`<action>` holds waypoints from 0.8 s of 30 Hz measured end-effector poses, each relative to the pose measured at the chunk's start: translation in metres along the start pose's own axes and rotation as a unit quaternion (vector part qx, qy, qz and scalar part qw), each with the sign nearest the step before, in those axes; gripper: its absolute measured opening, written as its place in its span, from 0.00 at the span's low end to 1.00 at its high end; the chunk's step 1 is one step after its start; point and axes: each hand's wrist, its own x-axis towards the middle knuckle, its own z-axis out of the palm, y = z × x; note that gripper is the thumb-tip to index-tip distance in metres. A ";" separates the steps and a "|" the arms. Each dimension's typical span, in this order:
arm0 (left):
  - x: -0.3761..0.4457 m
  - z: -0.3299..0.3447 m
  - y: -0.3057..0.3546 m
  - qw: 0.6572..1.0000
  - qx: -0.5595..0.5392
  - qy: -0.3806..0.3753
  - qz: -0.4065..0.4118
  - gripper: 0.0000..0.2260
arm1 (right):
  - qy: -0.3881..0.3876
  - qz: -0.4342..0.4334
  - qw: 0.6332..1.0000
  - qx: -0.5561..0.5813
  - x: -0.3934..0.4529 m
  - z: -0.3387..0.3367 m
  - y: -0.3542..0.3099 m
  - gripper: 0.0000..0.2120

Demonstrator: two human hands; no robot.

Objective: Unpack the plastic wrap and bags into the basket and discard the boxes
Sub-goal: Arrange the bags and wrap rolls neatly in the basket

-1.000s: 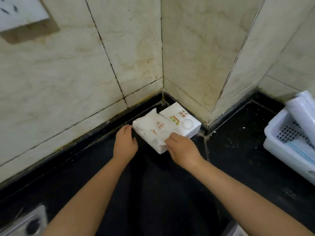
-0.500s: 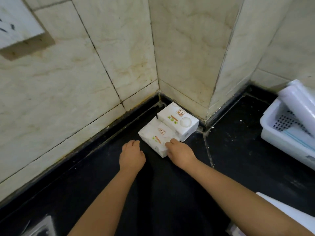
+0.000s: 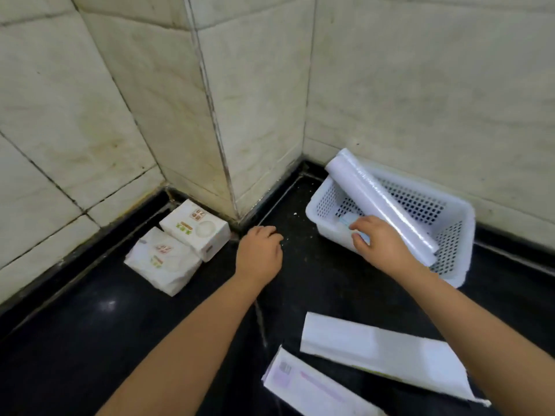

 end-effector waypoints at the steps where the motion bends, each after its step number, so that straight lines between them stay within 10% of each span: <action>1: 0.009 0.007 0.023 1.000 -0.001 -0.008 0.014 0.15 | 0.010 0.022 1.000 -0.005 -0.003 -0.012 0.018 0.12; 9: 0.064 0.033 0.137 0.995 -0.008 -0.096 0.029 0.15 | -0.092 0.083 0.992 -0.015 -0.012 -0.043 0.108 0.15; 24: 0.146 0.043 0.126 0.936 0.125 -0.321 -0.075 0.15 | -0.257 0.124 0.958 0.001 0.064 0.014 0.079 0.27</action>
